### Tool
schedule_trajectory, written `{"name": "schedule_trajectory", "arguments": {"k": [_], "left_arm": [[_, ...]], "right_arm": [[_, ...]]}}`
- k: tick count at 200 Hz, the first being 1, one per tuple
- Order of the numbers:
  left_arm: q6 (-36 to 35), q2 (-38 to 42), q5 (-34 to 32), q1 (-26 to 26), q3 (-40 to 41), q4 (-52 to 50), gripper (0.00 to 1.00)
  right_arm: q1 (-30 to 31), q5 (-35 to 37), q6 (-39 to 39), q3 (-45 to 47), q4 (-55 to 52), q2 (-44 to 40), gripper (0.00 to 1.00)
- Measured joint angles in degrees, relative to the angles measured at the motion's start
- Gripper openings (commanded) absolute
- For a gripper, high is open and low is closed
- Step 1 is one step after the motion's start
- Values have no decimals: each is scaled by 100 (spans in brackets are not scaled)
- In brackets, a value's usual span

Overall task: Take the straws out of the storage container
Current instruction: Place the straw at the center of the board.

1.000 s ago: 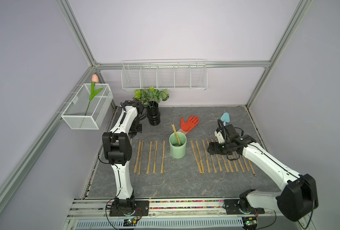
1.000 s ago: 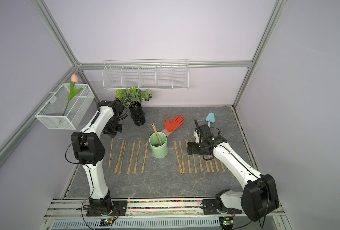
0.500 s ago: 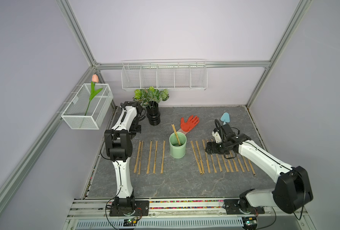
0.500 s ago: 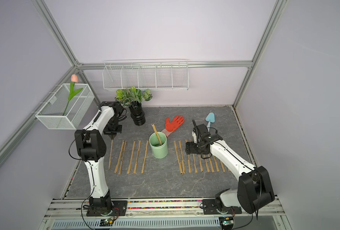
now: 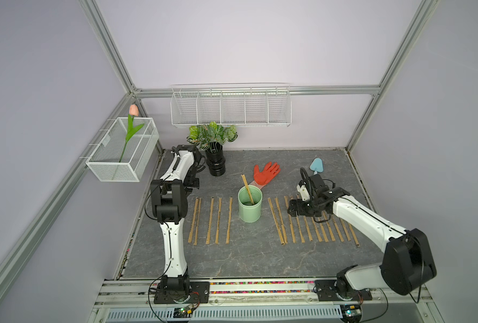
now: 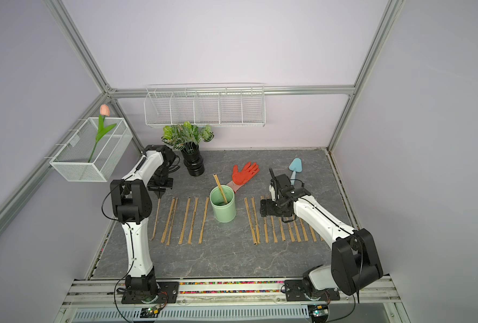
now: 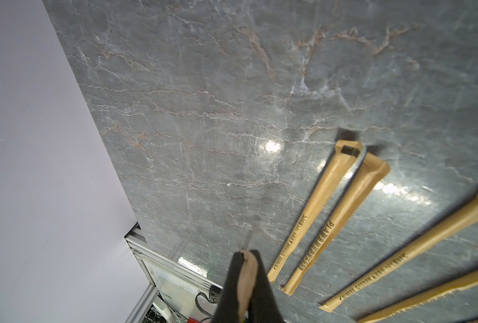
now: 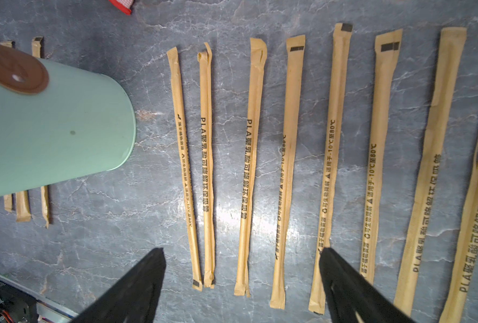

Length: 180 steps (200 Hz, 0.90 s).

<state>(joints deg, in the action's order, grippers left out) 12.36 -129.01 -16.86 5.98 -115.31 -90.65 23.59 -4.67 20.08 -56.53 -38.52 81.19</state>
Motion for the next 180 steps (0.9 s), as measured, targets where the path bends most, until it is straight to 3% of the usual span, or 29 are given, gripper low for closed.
{"name": "schedule_trajectory", "arguments": {"k": [180], "left_arm": [[-44,-378,17,-15,-291,26,13]], "right_arm": [[0,-122,-2,9,243,468,89]]}}
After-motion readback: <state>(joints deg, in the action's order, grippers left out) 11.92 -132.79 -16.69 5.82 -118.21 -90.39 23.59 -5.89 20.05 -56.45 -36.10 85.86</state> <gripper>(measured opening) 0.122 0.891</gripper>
